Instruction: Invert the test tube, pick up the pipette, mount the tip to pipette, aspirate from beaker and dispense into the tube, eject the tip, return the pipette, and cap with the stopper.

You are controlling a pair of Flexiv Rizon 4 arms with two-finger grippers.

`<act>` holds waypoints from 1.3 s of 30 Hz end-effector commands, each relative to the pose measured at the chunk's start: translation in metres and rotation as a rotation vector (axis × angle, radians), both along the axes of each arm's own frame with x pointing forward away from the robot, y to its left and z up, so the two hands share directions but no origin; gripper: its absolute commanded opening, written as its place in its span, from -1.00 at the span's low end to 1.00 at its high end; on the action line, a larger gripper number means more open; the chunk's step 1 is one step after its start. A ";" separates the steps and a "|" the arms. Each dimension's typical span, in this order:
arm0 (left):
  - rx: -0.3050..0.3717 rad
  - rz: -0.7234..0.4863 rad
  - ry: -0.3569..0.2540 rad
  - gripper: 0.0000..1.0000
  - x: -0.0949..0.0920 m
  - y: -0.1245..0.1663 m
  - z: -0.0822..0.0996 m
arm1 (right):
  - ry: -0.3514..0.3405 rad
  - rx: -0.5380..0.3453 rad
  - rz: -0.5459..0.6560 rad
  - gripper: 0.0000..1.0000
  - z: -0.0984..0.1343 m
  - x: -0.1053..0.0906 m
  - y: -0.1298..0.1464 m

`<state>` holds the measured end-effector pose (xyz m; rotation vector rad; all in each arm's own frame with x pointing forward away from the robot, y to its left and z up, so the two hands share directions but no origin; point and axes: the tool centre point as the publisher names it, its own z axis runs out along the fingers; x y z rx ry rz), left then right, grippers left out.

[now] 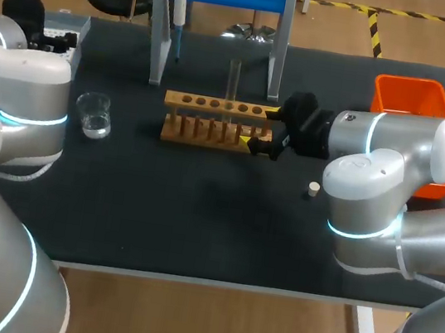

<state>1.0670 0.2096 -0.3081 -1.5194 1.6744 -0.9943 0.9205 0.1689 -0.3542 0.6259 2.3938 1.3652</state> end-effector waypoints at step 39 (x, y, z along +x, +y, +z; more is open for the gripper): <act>0.004 -0.019 -0.018 1.00 0.030 0.010 -0.020 | 0.001 -0.001 0.000 1.00 0.000 0.000 0.000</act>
